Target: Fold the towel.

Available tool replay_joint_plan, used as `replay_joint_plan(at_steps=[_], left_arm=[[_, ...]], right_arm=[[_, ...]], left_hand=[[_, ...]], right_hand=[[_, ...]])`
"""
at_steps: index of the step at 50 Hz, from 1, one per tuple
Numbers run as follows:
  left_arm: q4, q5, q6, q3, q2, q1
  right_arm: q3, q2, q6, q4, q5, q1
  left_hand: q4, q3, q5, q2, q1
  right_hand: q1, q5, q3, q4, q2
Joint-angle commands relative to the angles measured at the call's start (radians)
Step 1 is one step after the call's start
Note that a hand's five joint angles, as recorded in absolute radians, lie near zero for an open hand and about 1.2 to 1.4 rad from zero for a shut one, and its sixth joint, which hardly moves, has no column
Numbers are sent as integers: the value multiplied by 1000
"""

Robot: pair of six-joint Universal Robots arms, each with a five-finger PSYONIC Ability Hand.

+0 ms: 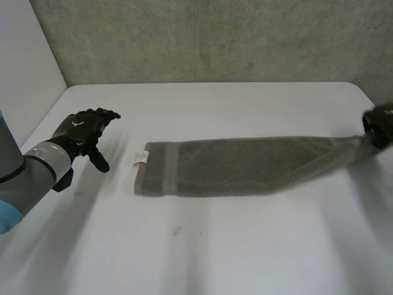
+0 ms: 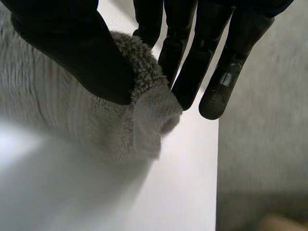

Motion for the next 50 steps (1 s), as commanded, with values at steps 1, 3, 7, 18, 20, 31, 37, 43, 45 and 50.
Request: replay_joint_plan(at_steps=[1,3,7,18,20,31,37,43,45,50], left_arm=[[7,-1,0,-22,32,3],[7,-1,0,-32,40,5],[20,-1,0,-65,71,17],[70,0,1,-139,111,44],[70,0,1,-142,109,46],[80,0,1,-113,97,38],[107,-3,-3,-76,91,2],[116,-7,-5,-47,66,-69],[116,-7,-6,-49,64,-77],[118,-9,-11,-61,61,-100]], right_arm=[[-149,6,204,-96,4,289],[-169,17,225,-133,5,354],[-221,74,248,-223,9,561],[-281,301,249,-253,-45,865],[-288,325,248,-251,-45,883],[-281,269,251,-227,-8,888],[-157,104,251,-220,56,801],[16,-13,249,-211,64,698],[62,-30,249,-205,61,666],[184,-50,248,-204,55,588]], left_hand=[[7,7,-21,9,3],[7,7,-21,8,3],[7,7,-21,9,3],[7,7,-21,8,3],[7,7,-21,8,3],[10,10,-18,11,6],[16,16,-12,17,11],[19,19,-9,20,14],[16,16,-12,17,11],[16,16,-12,17,11]], right_hand=[[38,250,218,204,213],[38,250,218,204,213],[38,250,218,204,213],[38,250,218,204,213],[38,250,218,204,213],[-1183,-972,-1004,-1017,-1009],[-1183,-972,-1004,-1017,-1009],[-1183,-972,-1004,-1017,-1009],[-1183,-972,-1004,-1017,-1009],[-1159,-948,-980,-993,-985]])
